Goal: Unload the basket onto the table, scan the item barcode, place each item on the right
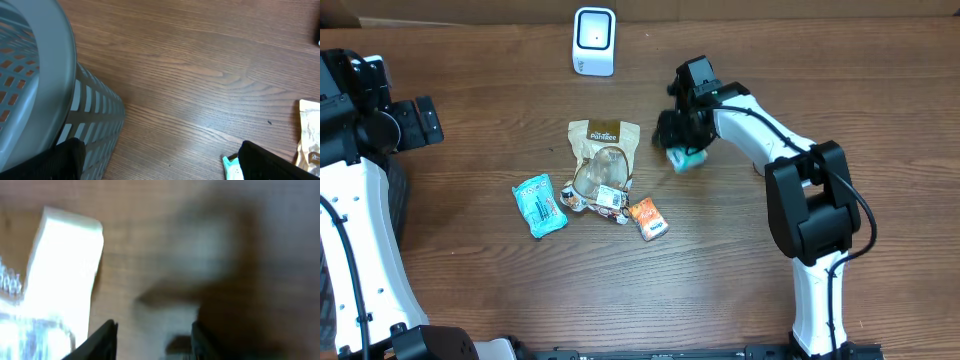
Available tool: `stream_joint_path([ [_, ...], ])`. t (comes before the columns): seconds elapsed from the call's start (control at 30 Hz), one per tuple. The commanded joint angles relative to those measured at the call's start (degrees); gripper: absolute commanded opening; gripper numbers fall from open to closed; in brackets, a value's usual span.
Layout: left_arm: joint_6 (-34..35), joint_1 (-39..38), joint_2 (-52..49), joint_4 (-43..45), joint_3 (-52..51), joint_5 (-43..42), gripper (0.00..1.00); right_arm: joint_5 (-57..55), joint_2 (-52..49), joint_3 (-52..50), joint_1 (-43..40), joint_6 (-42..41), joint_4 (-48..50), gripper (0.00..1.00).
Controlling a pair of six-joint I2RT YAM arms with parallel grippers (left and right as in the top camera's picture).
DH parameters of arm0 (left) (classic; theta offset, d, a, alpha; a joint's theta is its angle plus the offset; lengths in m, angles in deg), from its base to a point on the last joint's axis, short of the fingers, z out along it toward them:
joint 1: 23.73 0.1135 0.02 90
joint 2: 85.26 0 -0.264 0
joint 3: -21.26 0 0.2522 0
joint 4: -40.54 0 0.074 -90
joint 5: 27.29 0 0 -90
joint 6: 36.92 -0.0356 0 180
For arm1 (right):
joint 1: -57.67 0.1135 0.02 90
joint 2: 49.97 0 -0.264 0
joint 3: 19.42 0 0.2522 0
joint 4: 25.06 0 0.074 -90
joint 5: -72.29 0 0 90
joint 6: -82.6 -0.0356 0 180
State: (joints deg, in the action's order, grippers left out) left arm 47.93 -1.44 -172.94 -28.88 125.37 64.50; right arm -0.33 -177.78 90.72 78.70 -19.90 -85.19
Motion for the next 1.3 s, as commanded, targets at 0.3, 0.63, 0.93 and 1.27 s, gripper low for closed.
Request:
stream_joint_path([
  [0.3, -1.51, 0.57, -0.07, 0.15, -0.26, 0.13, 1.0, -4.87, 8.52, 4.02, -2.51, -2.73, -21.03, 0.45],
  [0.63, -1.51, 0.57, -0.07, 0.17, -0.26, 0.13, 1.0, -24.24, 9.01, 0.68, -3.43, -14.78, -27.74, 0.34],
  [0.93, -1.51, 0.57, -0.07, 0.15, -0.26, 0.13, 1.0, -25.03, 8.41, -7.19, -3.37, -16.44, -21.92, 0.31],
  [1.27, -1.51, 0.57, -0.07, 0.17, -0.26, 0.13, 1.0, -12.15, 8.41, -7.19, 0.07, -3.67, -7.89, 0.32],
])
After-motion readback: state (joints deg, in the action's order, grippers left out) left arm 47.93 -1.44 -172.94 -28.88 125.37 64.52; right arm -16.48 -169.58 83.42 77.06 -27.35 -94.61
